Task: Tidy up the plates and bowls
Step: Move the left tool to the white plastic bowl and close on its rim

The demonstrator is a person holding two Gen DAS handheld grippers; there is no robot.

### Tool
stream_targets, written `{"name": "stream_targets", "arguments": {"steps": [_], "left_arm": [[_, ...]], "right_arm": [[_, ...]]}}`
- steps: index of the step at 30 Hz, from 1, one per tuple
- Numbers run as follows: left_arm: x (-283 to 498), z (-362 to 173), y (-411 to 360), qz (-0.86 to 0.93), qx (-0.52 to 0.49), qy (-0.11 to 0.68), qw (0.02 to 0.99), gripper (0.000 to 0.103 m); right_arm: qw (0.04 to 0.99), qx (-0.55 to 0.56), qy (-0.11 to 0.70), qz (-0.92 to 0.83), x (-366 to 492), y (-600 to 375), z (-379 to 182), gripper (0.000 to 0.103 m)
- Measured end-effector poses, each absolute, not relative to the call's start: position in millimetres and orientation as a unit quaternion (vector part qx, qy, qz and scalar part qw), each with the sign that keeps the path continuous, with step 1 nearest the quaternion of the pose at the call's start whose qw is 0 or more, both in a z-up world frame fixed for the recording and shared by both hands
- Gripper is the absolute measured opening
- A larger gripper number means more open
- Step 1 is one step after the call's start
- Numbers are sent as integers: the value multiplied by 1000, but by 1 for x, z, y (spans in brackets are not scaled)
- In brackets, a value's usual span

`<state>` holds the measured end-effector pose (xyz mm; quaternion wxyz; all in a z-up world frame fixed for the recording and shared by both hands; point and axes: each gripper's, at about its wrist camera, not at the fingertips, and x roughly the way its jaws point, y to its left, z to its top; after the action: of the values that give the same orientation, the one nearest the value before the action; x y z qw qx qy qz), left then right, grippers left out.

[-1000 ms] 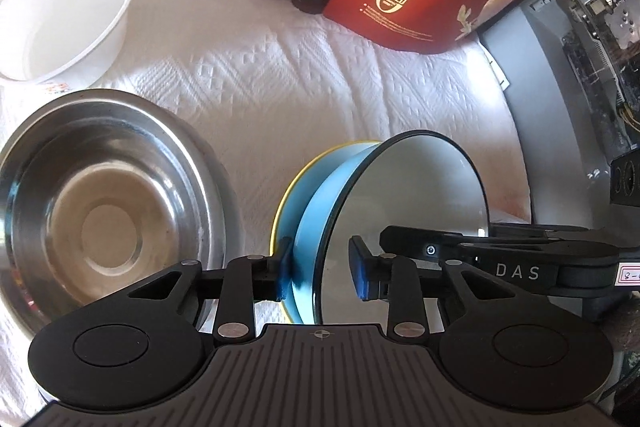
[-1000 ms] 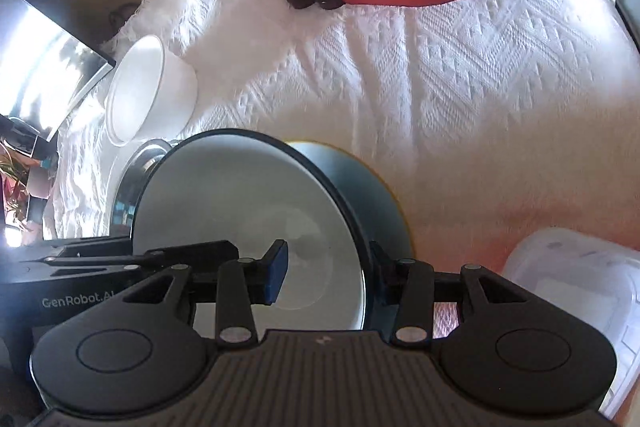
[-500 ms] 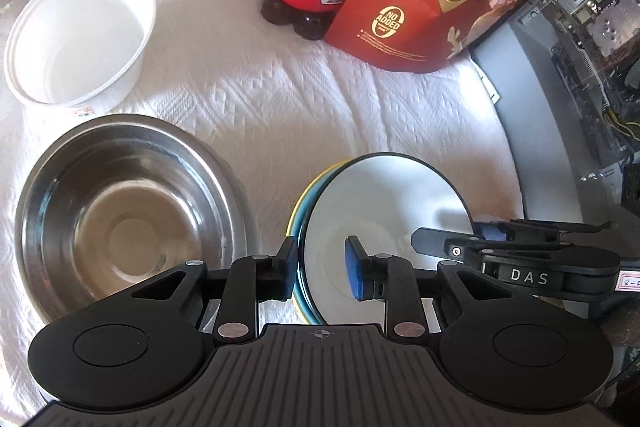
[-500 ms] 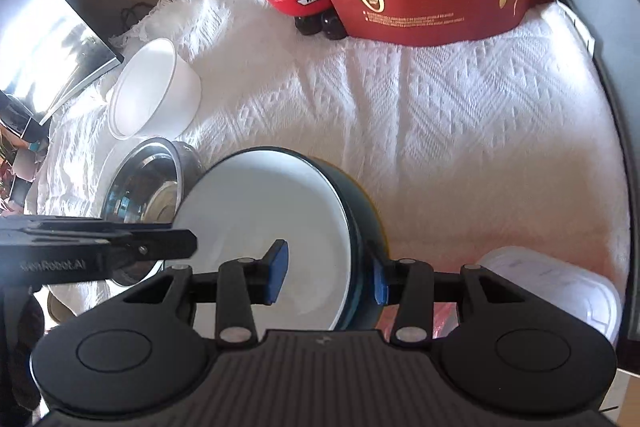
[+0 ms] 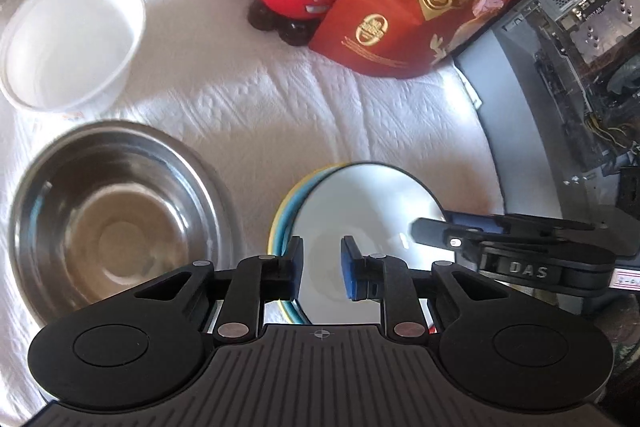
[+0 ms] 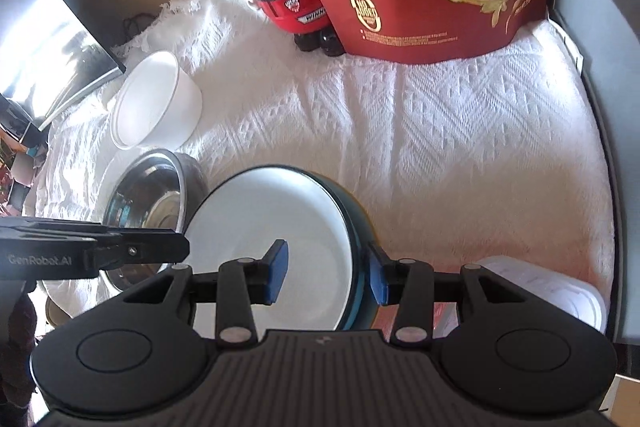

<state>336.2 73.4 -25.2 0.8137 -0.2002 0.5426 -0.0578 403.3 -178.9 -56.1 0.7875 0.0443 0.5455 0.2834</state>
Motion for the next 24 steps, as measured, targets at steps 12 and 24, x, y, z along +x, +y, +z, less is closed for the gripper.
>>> {"name": "stream_targets", "arguments": {"steps": [12,24], "left_arm": [[339,-24,98,-37,-220,514,828,22],[326,-1,242,134,-283,394,864,23]], "right_arm": [[806,31,530,262,409,-189,-57,43],[864,-66,405,291,419,-87,3,68]]}}
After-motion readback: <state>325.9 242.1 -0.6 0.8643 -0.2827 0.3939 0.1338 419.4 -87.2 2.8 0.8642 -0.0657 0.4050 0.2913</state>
